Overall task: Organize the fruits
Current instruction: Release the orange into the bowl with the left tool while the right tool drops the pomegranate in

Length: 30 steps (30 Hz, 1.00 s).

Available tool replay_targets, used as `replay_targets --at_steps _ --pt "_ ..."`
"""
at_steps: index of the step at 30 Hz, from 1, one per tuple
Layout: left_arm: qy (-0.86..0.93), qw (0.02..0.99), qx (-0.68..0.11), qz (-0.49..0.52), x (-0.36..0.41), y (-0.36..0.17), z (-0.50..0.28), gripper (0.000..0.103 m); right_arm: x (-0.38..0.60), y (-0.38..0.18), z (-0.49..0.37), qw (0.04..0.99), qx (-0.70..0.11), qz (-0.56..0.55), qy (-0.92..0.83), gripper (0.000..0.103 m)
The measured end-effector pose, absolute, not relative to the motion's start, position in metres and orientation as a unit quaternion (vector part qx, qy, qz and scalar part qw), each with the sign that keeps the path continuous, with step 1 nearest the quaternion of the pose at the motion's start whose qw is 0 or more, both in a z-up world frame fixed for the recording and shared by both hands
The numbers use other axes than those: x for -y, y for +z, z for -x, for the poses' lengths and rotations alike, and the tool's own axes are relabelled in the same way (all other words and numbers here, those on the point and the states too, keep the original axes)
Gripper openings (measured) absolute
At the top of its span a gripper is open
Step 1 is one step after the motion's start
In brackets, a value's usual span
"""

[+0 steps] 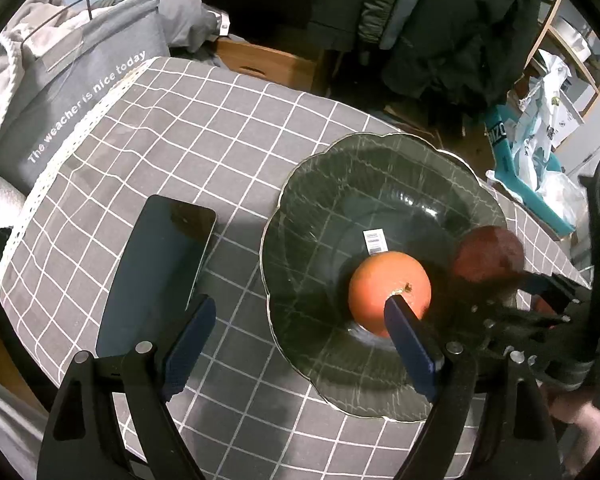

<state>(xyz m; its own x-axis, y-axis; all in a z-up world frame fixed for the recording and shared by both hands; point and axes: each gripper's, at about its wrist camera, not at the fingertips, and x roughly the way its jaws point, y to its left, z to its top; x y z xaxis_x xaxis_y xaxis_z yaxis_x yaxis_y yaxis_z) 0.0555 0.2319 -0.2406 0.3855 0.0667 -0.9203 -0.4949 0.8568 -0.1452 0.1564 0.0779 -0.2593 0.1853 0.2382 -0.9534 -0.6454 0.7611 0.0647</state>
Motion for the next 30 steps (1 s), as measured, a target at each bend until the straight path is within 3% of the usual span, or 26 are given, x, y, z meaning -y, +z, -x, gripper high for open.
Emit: replay_targets --at_steps 3,5,15,30 --pt "0.176 0.808 -0.525 0.204 -0.233 -0.239 -0.054 0.087 -0.08 -0.261 -0.152 0.748 -0.562 0.186 0.299 0.078" --pt "0.176 0.807 -0.524 0.208 -0.234 -0.239 -0.053 0.087 -0.081 -0.256 -0.15 0.753 -0.553 0.183 0.306 0.085" --pt "0.167 0.818 -0.506 0.216 -0.233 -0.22 -0.047 0.087 -0.071 -0.224 -0.151 0.781 -0.521 0.156 0.306 0.085" --pt "0.133 0.864 -0.447 0.192 -0.193 -0.153 -0.045 0.088 -0.013 -0.122 -0.134 0.856 -0.421 0.132 0.269 0.085"
